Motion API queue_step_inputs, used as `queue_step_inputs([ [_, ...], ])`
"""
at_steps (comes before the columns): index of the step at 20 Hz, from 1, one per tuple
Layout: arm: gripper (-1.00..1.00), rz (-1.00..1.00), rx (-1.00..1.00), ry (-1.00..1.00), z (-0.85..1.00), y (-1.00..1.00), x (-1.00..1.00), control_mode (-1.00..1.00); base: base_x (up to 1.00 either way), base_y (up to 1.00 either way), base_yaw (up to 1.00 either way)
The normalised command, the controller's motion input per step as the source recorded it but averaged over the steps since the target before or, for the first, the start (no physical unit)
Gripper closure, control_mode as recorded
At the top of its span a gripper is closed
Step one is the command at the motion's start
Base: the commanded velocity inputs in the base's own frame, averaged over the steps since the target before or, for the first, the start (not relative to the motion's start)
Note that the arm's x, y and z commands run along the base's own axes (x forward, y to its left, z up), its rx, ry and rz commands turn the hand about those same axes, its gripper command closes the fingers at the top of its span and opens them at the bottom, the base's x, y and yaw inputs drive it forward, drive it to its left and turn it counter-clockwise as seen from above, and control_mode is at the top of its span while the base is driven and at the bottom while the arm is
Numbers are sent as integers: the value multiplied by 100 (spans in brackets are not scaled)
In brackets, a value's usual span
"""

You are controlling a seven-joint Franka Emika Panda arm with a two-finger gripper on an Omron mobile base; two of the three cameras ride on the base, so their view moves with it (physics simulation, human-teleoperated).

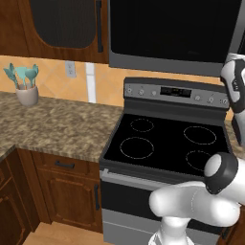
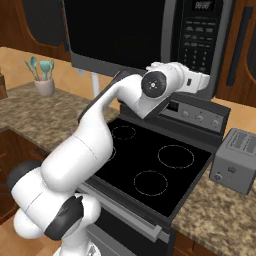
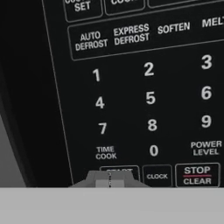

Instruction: Pick the onion from the sink and place it in the bowl. Then pick the bowl and place it in the microwave. Then close the microwave door and press the start button.

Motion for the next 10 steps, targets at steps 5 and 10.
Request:
queue_step_inputs([
  [5,100,10,2,-3,-51,-23,64,-100,0,0,0],
  [10,100,2,0,-10,-5,29,-56,-100,0,0,0],
])
